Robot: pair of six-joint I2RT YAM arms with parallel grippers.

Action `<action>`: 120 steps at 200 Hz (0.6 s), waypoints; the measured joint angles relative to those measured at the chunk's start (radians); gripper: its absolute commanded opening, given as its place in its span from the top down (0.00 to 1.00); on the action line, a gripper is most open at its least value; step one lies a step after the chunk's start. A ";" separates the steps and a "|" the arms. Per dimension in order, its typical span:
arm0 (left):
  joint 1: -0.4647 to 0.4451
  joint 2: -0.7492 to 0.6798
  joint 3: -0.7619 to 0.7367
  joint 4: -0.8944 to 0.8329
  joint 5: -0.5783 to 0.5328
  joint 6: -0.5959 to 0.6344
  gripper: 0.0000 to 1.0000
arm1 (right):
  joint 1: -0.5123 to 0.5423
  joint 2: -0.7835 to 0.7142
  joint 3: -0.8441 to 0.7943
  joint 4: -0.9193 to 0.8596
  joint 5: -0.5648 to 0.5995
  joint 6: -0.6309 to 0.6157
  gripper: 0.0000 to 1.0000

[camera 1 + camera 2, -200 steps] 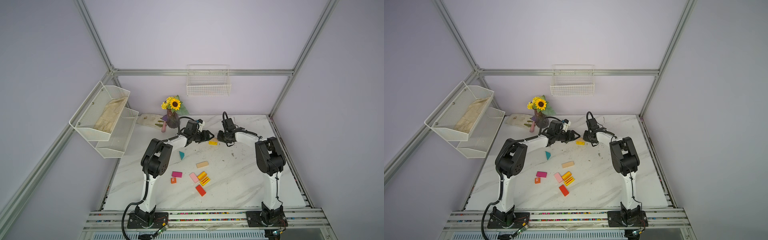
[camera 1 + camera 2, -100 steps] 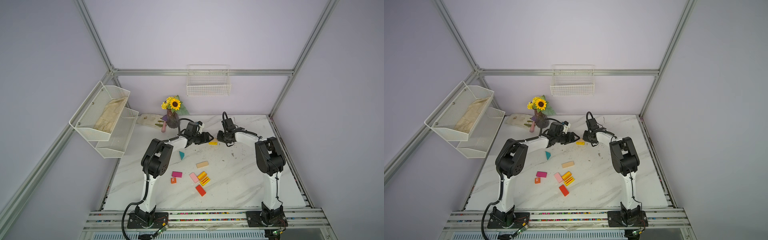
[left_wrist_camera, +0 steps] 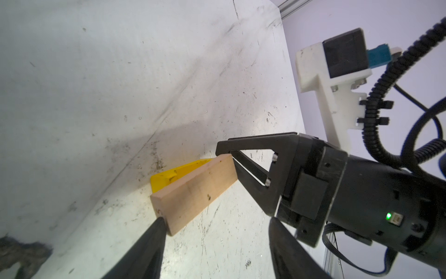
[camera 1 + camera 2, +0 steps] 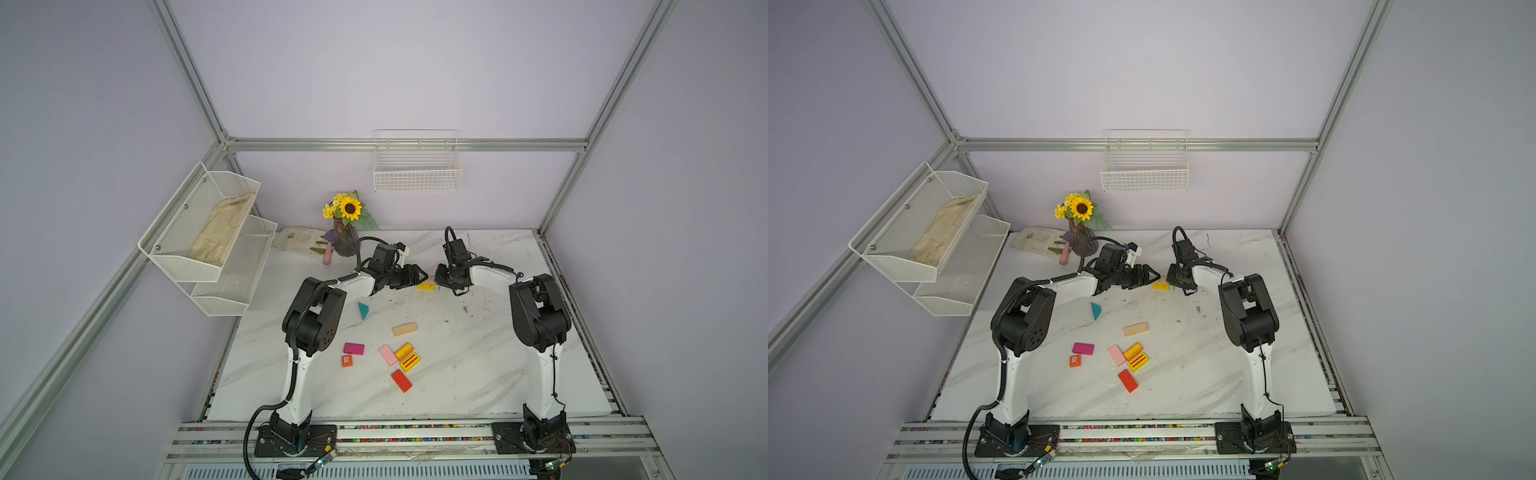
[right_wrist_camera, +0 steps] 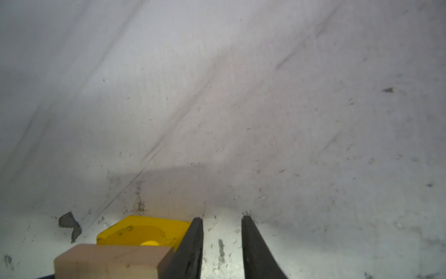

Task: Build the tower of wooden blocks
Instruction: 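Hold the wood block on the arch with both grippers, aligning it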

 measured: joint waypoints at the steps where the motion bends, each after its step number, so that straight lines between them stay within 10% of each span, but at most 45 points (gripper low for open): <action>1: 0.000 0.000 0.000 0.000 0.000 0.000 0.33 | 0.000 0.000 0.000 0.000 0.000 0.000 0.69; 120: 0.000 0.012 0.001 -0.002 0.018 0.000 0.33 | 0.003 -0.022 -0.023 0.007 -0.005 0.002 0.69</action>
